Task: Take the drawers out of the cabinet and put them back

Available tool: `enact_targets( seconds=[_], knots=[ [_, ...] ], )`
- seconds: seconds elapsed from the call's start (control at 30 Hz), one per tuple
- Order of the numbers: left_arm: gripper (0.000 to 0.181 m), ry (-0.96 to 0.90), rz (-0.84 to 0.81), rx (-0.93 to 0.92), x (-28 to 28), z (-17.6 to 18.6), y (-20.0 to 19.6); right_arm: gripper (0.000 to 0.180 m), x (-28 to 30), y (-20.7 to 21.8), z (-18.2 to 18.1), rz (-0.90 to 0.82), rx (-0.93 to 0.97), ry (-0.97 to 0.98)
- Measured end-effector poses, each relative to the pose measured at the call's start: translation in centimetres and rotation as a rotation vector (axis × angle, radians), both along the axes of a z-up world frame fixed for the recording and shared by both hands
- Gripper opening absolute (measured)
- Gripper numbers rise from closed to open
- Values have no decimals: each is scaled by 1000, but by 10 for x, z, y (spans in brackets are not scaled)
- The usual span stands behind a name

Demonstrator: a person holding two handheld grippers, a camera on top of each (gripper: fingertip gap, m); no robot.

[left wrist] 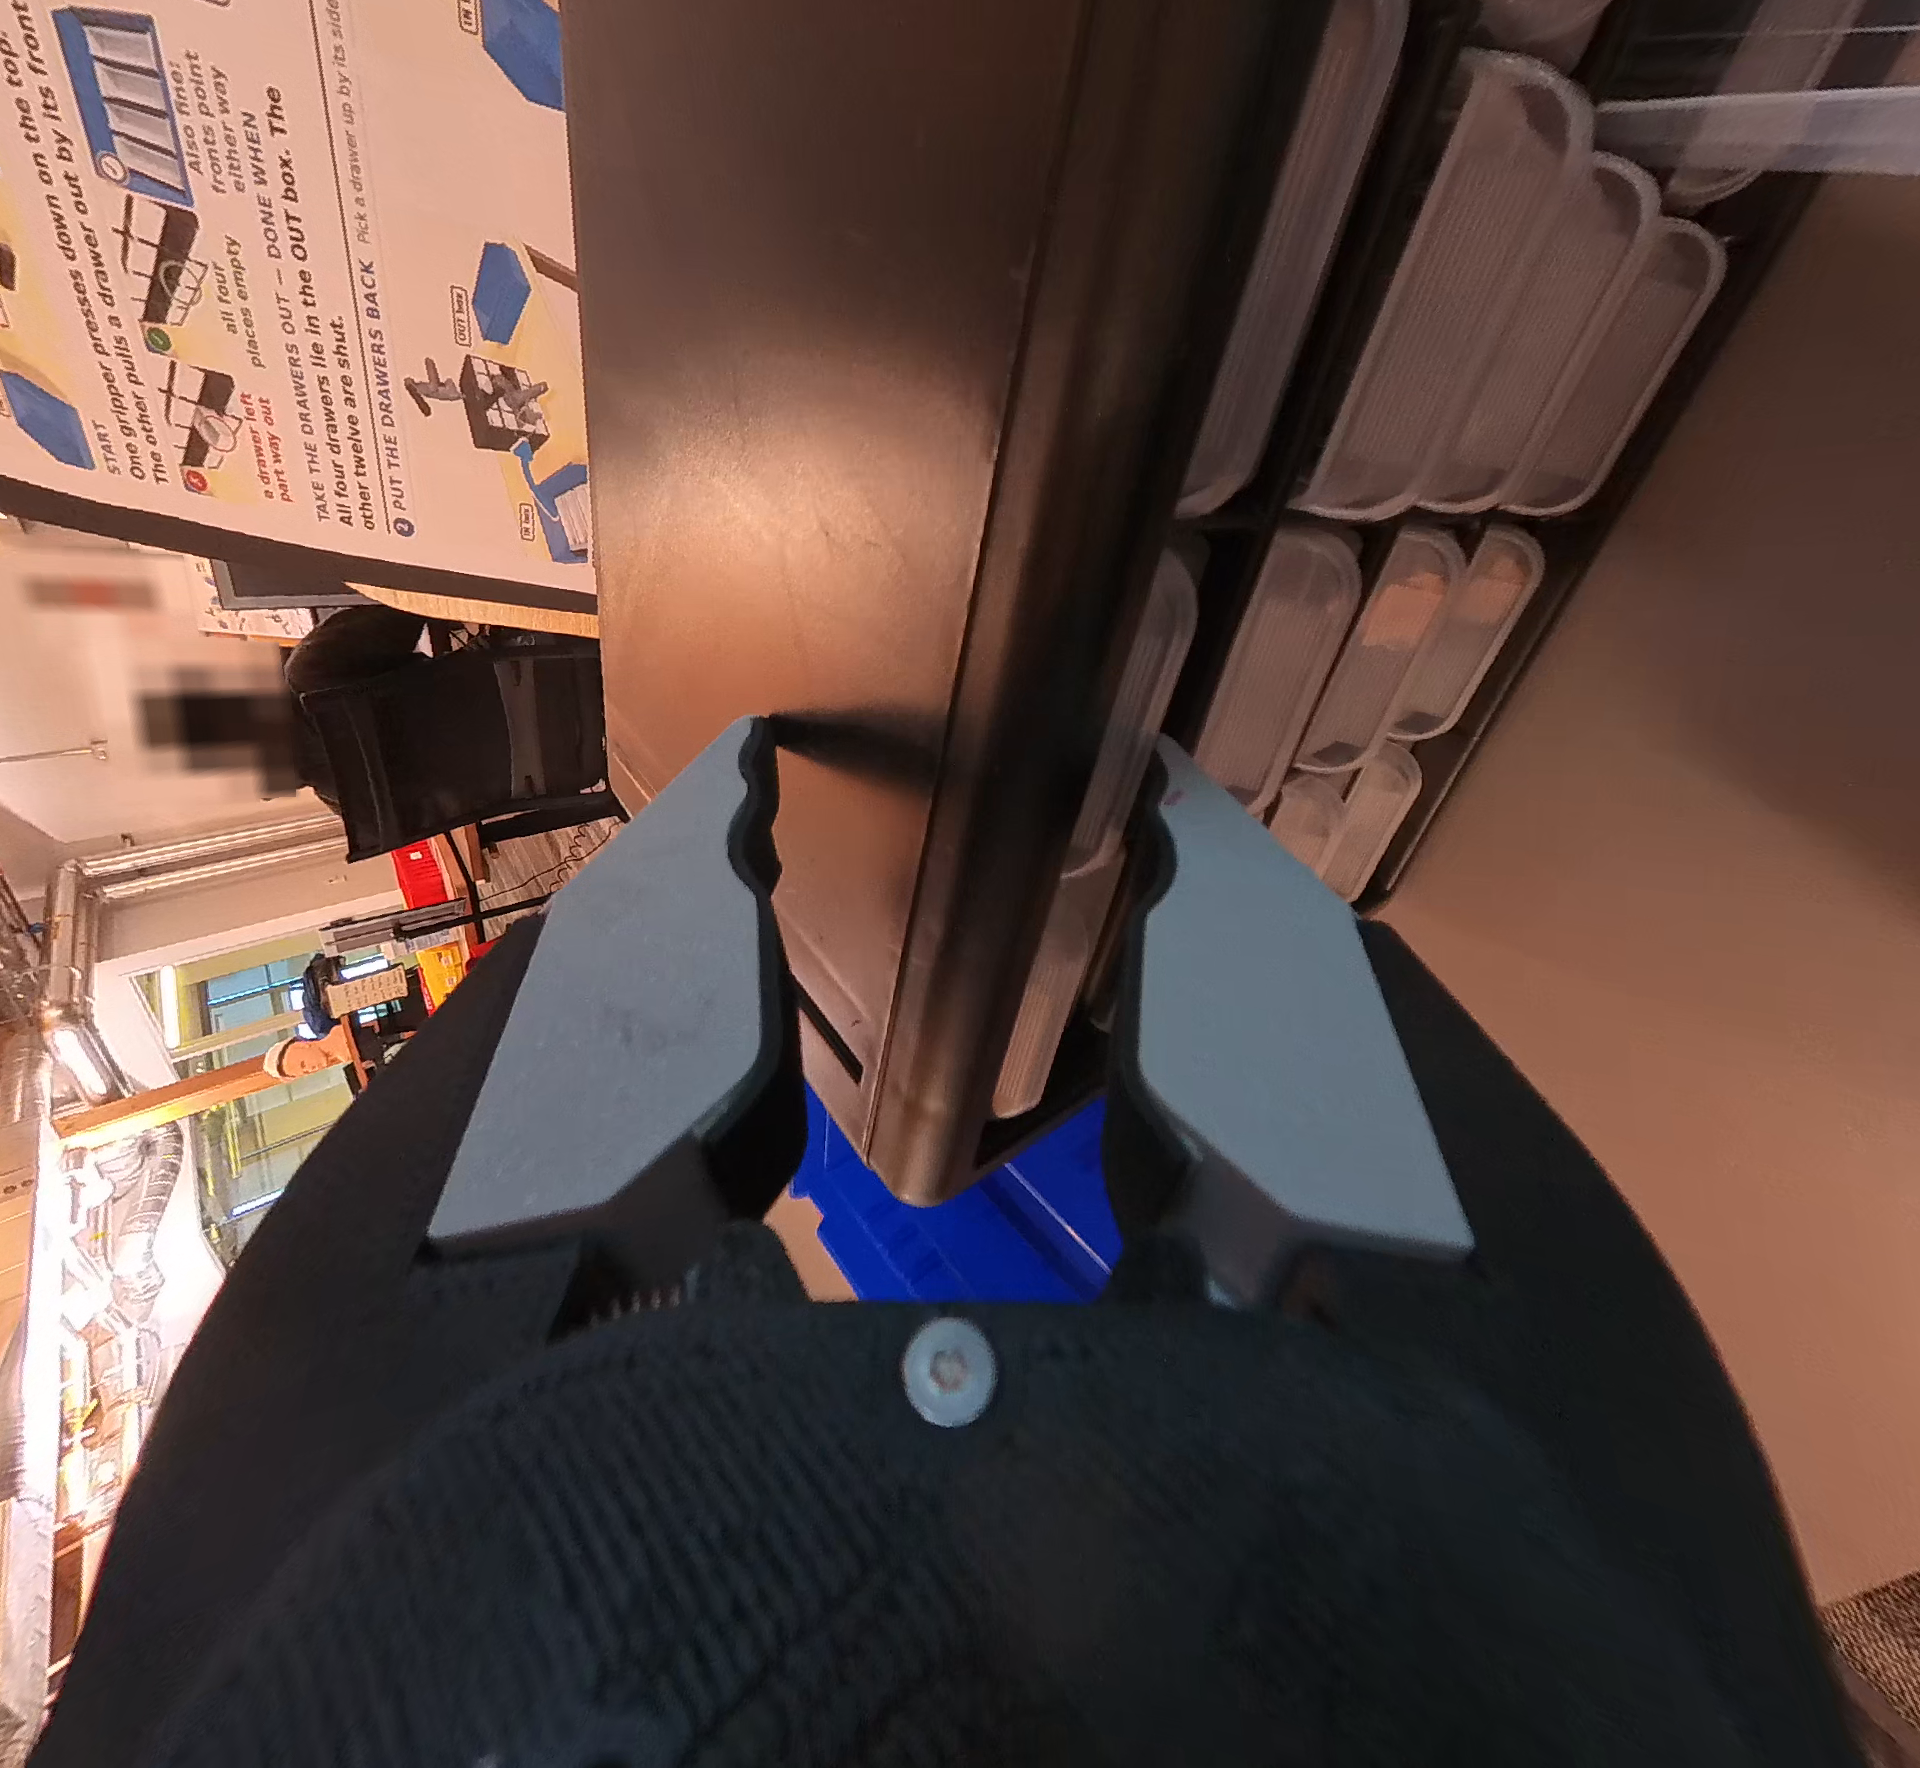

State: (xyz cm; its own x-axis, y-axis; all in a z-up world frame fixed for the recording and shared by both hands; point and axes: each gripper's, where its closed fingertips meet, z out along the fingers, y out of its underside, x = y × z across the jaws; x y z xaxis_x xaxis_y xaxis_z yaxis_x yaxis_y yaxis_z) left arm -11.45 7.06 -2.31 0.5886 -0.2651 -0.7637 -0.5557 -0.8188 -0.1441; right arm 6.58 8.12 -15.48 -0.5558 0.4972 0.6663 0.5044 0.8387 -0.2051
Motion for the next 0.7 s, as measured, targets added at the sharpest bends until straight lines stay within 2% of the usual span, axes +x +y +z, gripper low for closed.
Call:
enact_targets(
  seconds=[0.03,0.33,0.6,0.7],
  knots=[
    [68,0,0,2,0,0,0,20,5,-4,-2,24,-12,-15],
    [68,4,-2,-6,0,0,0,19,11,-7,5,-4,-136,-21],
    [67,3,3,4,0,0,0,19,10,-7,-3,-7,-13,-62],
    [67,2,-3,4,0,0,0,18,16,-2,-1,-3,-82,-51]
  ],
)
